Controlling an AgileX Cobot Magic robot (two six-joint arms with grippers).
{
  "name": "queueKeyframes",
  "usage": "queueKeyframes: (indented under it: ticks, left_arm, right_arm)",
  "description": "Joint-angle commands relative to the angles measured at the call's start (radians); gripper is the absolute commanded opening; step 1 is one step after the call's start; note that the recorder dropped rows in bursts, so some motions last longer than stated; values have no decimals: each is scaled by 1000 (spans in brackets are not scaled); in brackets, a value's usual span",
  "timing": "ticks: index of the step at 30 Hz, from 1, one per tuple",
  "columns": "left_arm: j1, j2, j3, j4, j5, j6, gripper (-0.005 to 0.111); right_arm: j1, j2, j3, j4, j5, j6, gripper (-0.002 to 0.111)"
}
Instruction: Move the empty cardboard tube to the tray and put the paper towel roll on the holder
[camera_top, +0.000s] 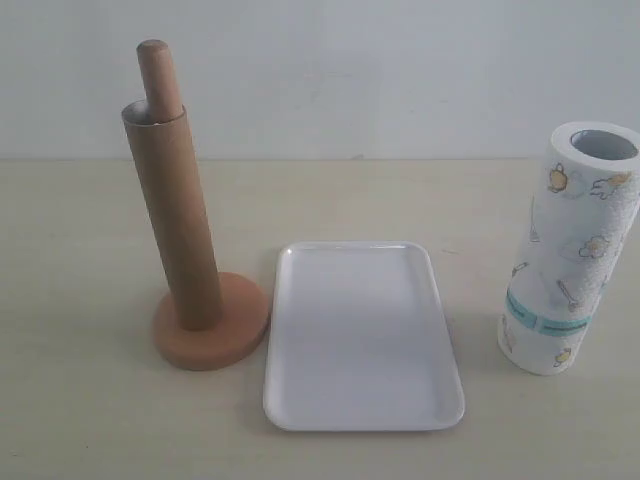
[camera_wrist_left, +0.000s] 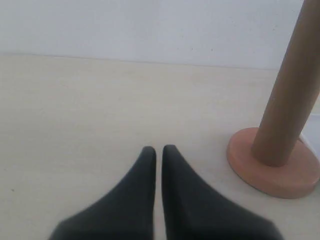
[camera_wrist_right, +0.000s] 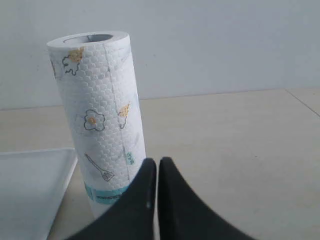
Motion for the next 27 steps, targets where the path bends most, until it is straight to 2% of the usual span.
queueKeyframes:
  ticks: [1, 8, 16, 18, 19, 20, 21, 22, 23, 25, 26, 27]
  left_arm:
    - [-5, -1, 4, -7, 1, -10, 4]
    - [-5, -1, 4, -4, -3, -11, 4]
    - [-5, -1, 4, 10, -95, -11, 4]
    - [-5, -1, 4, 10, -201, -11, 4]
    - [-5, -1, 4, 10, -382, -11, 4]
    - [-5, -1, 4, 10, -485, -11, 4]
    - [-5, -1, 4, 10, -684, -11, 4]
    - [-5, -1, 4, 10, -752, -11, 4]
    - [-5, -1, -22, -1, -728, -11, 4]
    - [-5, 15, -148, 1, -523, -11, 4]
    - [-5, 64, -226, 25, -353, 2, 4]
    - [-5, 94, -277, 46, -272, 16, 4]
  right_arm:
    - [3, -4, 0, -4, -13, 3, 1]
    - [3, -4, 0, -4, -13, 3, 1]
    - [3, -4, 0, -4, -13, 3, 1]
    - [3, -4, 0, -4, -13, 3, 1]
    - [3, -4, 0, -4, -13, 3, 1]
    - [3, -4, 0, -4, -13, 3, 1]
    - [3, -4, 0, -4, -13, 3, 1]
    - [3, -4, 0, -4, -13, 3, 1]
    - [3, -4, 0, -4, -13, 3, 1]
    - [3, -4, 0, -4, -13, 3, 1]
    - [3, -4, 0, -4, -13, 3, 1]
    - [3, -4, 0, -4, -13, 3, 1]
